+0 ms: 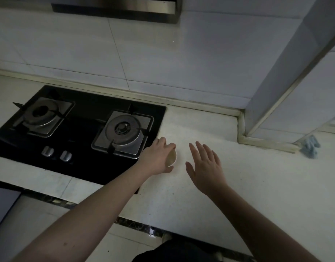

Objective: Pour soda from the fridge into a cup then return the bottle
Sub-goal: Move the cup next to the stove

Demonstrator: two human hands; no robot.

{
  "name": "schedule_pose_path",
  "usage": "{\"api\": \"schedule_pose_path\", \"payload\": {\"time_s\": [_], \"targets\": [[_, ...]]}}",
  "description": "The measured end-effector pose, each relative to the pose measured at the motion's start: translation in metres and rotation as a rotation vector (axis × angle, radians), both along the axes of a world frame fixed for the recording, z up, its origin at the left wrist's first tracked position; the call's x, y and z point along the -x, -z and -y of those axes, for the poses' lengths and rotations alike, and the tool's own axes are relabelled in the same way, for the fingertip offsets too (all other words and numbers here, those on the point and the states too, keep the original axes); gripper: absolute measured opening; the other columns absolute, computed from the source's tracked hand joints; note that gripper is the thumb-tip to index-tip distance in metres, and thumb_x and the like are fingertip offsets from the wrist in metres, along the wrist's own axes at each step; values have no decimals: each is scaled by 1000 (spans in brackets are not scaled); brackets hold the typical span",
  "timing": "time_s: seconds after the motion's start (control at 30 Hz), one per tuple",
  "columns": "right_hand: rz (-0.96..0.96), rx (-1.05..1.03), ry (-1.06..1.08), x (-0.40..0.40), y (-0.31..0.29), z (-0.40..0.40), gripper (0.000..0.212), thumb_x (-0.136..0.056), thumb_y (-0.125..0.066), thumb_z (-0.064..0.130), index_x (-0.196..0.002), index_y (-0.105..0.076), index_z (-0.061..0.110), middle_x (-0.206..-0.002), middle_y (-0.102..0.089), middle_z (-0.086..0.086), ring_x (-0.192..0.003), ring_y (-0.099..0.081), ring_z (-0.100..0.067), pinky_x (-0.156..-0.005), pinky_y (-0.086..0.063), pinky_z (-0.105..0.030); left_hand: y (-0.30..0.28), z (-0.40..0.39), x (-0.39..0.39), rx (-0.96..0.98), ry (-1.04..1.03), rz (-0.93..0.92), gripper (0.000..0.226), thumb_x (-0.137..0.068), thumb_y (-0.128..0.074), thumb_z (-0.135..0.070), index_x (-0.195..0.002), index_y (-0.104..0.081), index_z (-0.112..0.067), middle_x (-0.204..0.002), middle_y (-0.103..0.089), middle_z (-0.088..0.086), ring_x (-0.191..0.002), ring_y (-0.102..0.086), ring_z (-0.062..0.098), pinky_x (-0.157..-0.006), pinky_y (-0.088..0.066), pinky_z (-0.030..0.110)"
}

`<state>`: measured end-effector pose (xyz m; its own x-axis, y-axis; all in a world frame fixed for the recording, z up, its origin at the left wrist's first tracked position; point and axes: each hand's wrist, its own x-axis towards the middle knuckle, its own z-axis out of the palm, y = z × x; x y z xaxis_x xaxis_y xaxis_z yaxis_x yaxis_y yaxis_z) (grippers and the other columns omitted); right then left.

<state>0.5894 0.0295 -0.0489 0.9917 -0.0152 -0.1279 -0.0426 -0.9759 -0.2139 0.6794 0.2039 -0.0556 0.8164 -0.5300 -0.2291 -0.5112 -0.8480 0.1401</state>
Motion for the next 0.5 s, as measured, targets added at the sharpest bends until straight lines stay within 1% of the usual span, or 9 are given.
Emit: {"api": "schedule_pose_path", "payload": {"time_s": [0.13,0.27,0.33,0.37,0.43,0.5], "targets": [[25,-17,9,1,0,5,64,-99,-28,50,-153,-6,24,-161,-5,-4,-147,-2,-26,-118,-3,-44,4,2,-4,-13,15,-8,75,-75,-69,-57,-136,-34,-32,-131,-35,2,-121,-38,21,-80,-55,40],[28,-22,23,9,4,10,63,-99,-27,51,-152,-7,24,-161,-6,-3,-147,-2,-25,-117,-3,-43,5,7,-6,-45,29,-28,77,-75,-70,-55,-138,-32,-31,-133,-36,2,-121,-38,22,-81,-53,39],[26,-24,30,13,5,14,63,-99,-25,51,-152,-6,24,-161,-5,-3,-147,-1,-25,-118,-2,-42,5,8,-5,-54,34,-34,80,-75,-69,-58,-140,-32,-31,-137,-35,3,-124,-37,23,-87,-51,41],[28,-31,36,16,4,17,62,-99,-25,51,-152,-6,24,-161,-5,-3,-147,-2,-24,-117,-2,-42,4,8,-4,-54,35,-29,82,-75,-67,-61,-142,-30,-31,-141,-33,3,-127,-35,24,-92,-48,43],[26,-61,64,23,3,24,63,-99,-27,50,-152,-6,25,-161,-5,-2,-147,-2,-24,-117,-2,-41,-1,13,-1,-43,27,7,85,-79,-57,-69,-147,-26,-30,-152,-24,4,-138,-25,27,-104,-36,50],[33,-62,85,31,1,32,63,-99,-28,50,-152,-5,25,-161,-5,-2,-147,-1,-24,-117,-1,-41,-7,25,5,0,27,90,81,-85,-45,-71,-150,-24,-28,-158,-16,5,-144,-16,28,-111,-26,51]]}}
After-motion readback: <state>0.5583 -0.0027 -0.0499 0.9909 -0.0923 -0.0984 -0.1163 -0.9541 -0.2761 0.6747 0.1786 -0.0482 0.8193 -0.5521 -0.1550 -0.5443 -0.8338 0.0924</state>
